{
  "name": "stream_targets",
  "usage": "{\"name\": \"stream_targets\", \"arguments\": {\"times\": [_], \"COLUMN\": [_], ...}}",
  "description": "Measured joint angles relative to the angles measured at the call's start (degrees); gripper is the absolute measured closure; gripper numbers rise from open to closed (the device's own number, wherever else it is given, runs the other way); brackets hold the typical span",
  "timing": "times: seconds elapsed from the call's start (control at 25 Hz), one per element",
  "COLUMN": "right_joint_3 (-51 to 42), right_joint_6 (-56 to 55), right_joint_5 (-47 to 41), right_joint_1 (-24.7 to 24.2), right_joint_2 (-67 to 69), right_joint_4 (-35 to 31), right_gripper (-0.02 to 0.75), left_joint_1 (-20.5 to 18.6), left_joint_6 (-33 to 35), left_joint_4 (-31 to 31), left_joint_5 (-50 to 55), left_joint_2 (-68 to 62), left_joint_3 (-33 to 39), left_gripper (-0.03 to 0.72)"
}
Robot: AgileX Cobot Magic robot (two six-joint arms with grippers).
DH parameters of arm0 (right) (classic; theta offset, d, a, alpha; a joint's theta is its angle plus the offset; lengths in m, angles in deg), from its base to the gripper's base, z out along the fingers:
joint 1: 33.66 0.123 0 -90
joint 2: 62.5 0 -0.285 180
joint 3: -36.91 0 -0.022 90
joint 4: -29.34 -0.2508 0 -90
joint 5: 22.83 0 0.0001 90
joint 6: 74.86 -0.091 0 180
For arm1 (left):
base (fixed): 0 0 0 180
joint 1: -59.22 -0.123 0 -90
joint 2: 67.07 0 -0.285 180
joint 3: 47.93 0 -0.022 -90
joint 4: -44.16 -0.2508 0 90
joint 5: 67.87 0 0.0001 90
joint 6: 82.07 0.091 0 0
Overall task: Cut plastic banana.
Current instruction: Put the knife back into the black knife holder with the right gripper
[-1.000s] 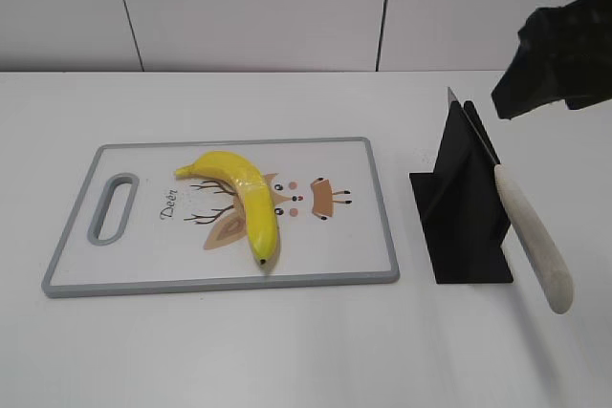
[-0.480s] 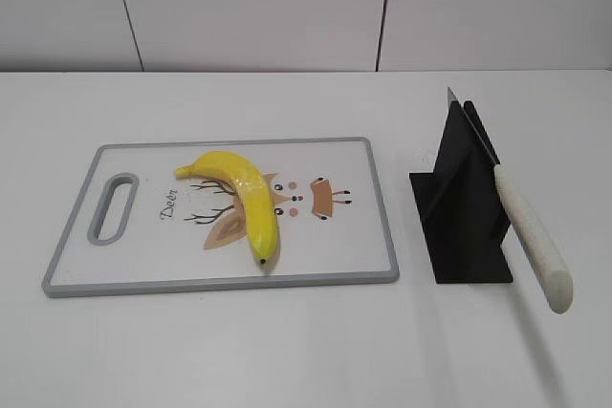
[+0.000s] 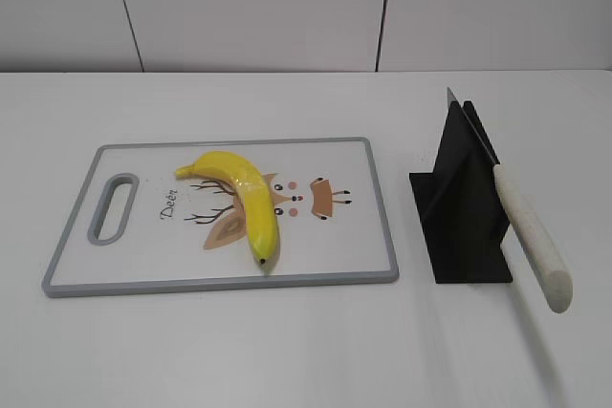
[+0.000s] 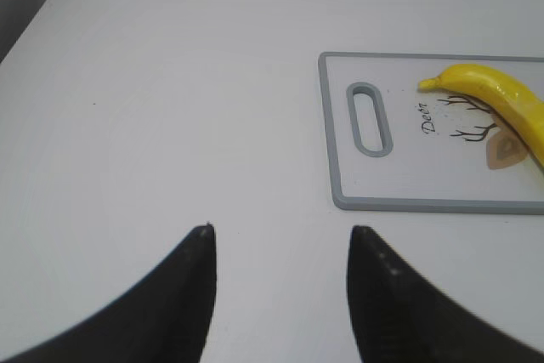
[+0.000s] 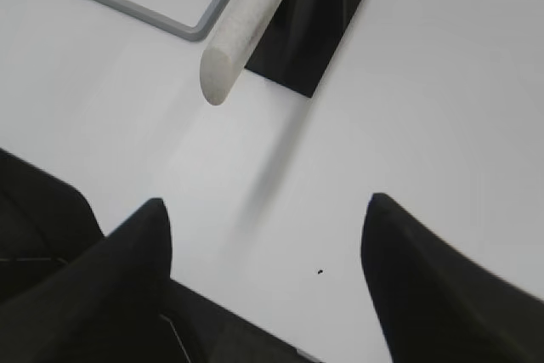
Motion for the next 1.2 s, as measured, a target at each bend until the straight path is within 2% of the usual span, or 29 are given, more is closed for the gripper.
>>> {"name": "stream_targets", "arguments": {"times": [0.48, 0.6, 0.92, 1.2], "right_joint_3": [-0.3, -0.3, -0.3, -0.3], "right_joint_6": [0.0, 0.0, 0.0, 0.0], "right_joint_5": [0.2, 0.2, 0.2, 0.2], "right_joint_1": [-0.9, -3.8, -17.0, -18.1], "right_joint_2": [-16.1, -16.1, -16.1, -16.1], "right_joint_4": [-0.1, -0.3, -0.7, -0.8], "right_gripper": [0.225, 0.225, 0.229, 0.229], "left_joint_1": [0.0, 0.0, 0.0, 0.0], "left_joint_6": [0.0, 0.0, 0.0, 0.0], "left_joint_4": [0.0, 0.0, 0.0, 0.0], "left_joint_5": [-0.1, -0.1, -0.1, -0.1], "left_joint_2": [0.0, 0.0, 0.0, 0.0], "left_joint_3": [0.0, 0.0, 0.0, 0.0], "left_gripper": [0.223, 0.223, 0.225, 0.226]}}
